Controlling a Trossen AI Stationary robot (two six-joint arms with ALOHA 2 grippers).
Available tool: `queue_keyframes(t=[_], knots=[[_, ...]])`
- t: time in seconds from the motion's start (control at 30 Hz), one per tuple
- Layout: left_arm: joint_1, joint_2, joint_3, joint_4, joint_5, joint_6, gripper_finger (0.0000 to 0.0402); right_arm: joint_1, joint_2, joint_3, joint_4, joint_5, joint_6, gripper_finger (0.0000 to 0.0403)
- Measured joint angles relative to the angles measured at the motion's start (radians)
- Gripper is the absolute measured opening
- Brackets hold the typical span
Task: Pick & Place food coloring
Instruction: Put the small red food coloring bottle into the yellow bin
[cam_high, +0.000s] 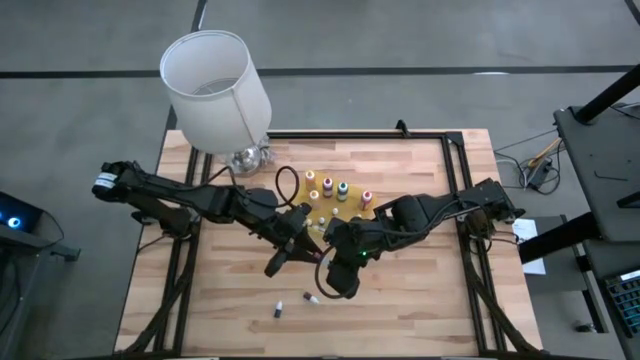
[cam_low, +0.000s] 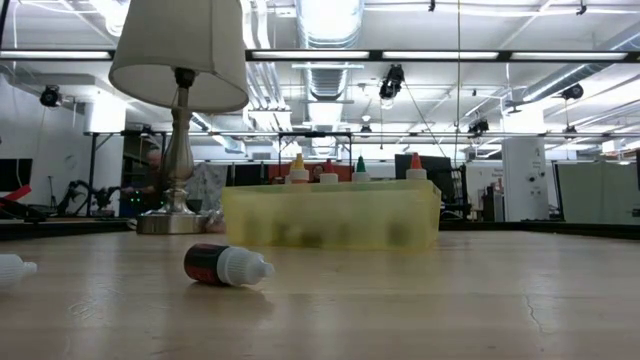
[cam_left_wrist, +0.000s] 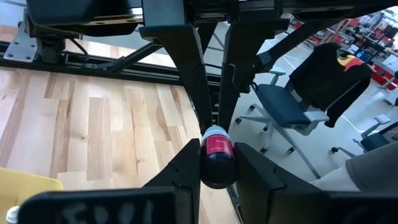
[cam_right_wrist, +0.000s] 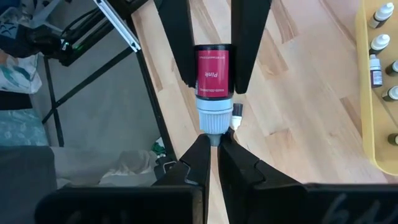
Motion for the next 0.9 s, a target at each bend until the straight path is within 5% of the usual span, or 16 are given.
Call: queue_keyframes(t=[0.37,0.9], knots=[[0.0,-0.001,0.0,0.0,-0.002,-0.008,0.0054,0.0,-0.004,0.0,0.001,0.004,0.0,0.0024],[0.02,-0.013,-0.001,0.039,-0.007,-0.049,0.0054,0.009,-0.095,0.017,0.062,0.092,-0.059,0.0139]])
